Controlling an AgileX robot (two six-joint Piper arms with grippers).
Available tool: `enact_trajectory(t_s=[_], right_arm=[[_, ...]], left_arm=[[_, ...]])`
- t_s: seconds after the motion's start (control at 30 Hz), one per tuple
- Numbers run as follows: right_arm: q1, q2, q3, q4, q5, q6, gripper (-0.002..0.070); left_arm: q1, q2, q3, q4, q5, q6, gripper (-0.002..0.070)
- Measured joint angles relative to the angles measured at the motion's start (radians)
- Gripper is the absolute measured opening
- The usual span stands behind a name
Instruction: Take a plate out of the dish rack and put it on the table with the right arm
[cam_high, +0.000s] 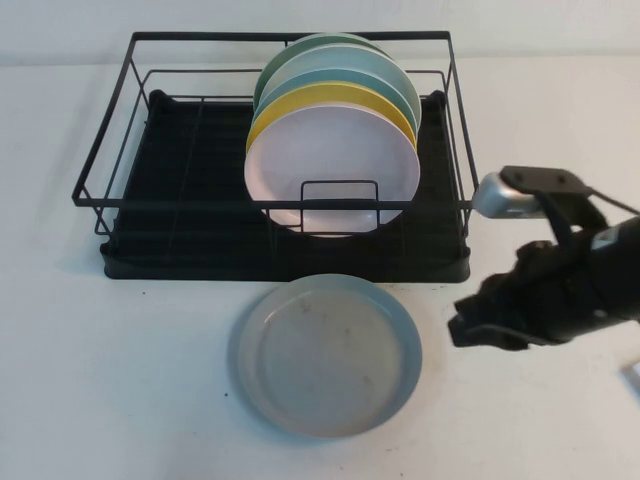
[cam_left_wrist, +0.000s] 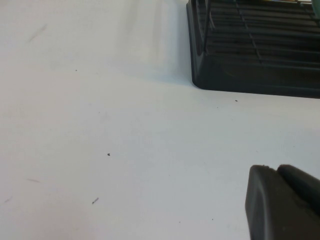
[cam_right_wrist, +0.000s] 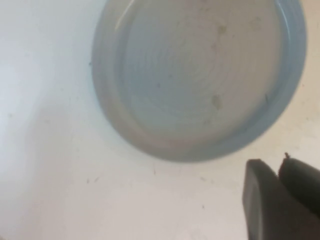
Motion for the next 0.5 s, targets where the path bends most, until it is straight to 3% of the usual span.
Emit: enact_trajectory(t_s=[0.13, 0.5], right_arm=[[0.000, -0.129, 0.047, -0.067, 0.027, 0.006, -0.0003], [0.000, -0.400, 0.158, -0.312, 0.086, 0.006, -0.0017]], left_arm=[[0.000, 0.000, 0.000, 0.000, 0.000, 0.000, -0.0004], [0.000, 0.000, 0.000, 0.000, 0.000, 0.000, -0.0004]])
